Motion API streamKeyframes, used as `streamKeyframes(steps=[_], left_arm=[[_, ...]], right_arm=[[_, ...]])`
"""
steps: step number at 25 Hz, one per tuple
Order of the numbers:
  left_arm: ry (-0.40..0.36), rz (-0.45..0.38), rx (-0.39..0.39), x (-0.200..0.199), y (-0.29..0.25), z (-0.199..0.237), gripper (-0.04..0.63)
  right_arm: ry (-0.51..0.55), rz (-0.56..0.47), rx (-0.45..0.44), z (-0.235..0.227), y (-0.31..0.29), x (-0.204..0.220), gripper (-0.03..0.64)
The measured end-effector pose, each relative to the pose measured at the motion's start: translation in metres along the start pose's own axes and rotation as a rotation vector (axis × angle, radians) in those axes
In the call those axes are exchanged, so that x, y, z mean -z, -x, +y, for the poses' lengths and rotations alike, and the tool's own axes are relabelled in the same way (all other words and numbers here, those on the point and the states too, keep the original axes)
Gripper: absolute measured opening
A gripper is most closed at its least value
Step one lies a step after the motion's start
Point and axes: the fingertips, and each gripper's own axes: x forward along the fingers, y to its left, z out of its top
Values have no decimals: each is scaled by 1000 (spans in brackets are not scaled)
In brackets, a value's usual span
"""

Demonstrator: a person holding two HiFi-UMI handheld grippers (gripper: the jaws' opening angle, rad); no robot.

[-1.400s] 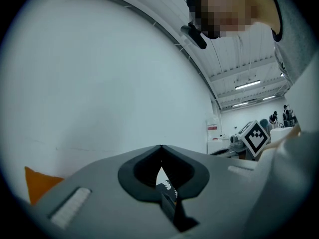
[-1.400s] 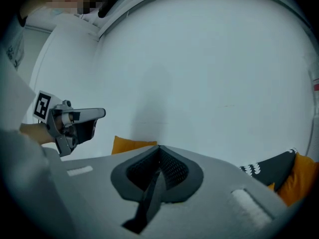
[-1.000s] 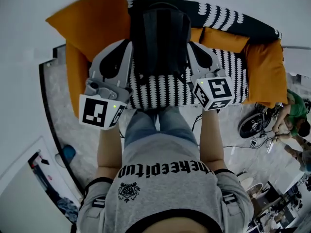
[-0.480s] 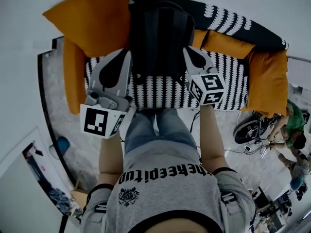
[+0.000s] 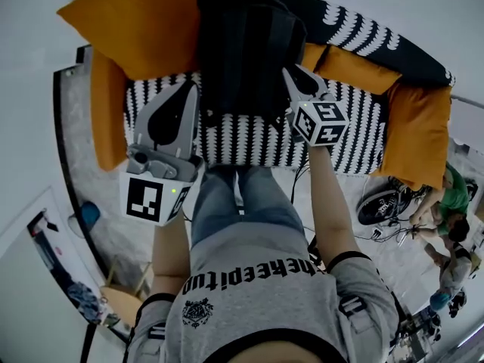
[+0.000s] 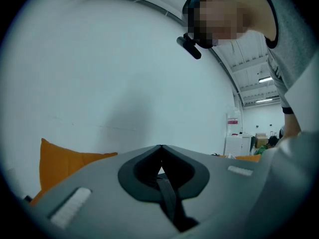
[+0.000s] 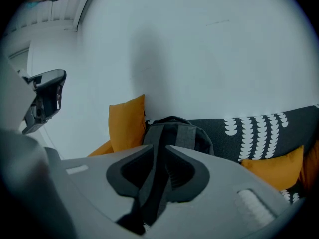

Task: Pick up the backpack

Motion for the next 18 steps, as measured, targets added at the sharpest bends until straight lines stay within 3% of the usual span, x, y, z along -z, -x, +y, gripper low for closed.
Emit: streamKeyframes(steps=[18], left_arm=[[26,65,-32,41,-6,-7,15]], right_arm=[[-23,182,-29,-62,-81,56,167]])
